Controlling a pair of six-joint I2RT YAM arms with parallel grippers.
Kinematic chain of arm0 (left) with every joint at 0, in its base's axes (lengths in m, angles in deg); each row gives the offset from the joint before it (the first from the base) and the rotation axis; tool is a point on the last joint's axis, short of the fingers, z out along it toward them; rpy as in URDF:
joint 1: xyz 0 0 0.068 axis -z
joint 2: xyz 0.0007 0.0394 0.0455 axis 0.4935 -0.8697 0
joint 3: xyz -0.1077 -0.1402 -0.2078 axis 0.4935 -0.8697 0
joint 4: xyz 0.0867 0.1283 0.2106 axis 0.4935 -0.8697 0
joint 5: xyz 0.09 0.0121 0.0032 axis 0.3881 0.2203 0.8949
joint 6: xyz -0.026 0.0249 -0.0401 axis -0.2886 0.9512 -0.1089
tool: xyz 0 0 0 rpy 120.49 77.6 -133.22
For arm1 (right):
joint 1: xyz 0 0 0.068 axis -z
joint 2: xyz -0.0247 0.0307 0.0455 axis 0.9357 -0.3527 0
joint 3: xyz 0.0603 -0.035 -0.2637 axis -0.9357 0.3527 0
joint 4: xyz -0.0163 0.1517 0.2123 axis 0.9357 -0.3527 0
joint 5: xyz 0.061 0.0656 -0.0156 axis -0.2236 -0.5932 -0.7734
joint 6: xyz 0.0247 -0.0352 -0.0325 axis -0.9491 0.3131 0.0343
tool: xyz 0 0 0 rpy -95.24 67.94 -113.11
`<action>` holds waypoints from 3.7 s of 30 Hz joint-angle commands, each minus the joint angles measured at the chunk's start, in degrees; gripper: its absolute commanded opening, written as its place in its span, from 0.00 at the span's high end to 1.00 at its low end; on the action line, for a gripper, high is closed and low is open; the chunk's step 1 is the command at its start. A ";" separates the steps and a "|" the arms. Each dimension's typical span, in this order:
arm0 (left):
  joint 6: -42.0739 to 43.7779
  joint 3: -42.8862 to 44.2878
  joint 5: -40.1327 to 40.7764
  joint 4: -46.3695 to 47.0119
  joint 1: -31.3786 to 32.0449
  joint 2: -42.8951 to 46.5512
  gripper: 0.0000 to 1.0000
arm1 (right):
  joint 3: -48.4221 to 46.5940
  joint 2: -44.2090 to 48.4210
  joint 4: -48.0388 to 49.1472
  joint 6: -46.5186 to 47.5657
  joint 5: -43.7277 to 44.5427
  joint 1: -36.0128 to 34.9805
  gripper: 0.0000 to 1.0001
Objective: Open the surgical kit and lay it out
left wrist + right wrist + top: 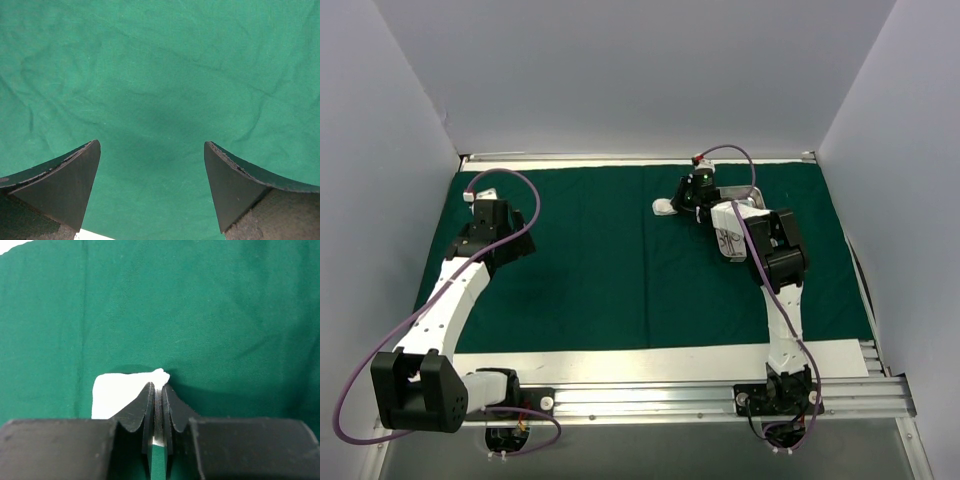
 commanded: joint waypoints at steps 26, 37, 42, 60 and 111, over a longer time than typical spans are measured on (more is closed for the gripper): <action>0.66 0.44 0.58 2.64 0.08 1.53 0.06 | -0.28 8.20 -5.27 5.22 3.77 0.99 0.48; 0.74 0.44 0.67 2.72 0.17 1.35 0.06 | -3.36 15.84 -16.95 11.47 10.53 4.85 0.41; 0.66 0.44 0.50 2.72 0.17 1.26 0.06 | -2.92 16.11 -20.03 13.14 10.01 10.48 0.41; 0.74 0.71 0.32 2.46 0.17 0.38 0.06 | -10.13 4.78 -28.91 2.95 17.39 12.07 0.43; 0.75 0.53 0.14 2.28 0.17 0.56 0.06 | -11.53 3.64 -32.16 -10.41 33.30 9.08 0.48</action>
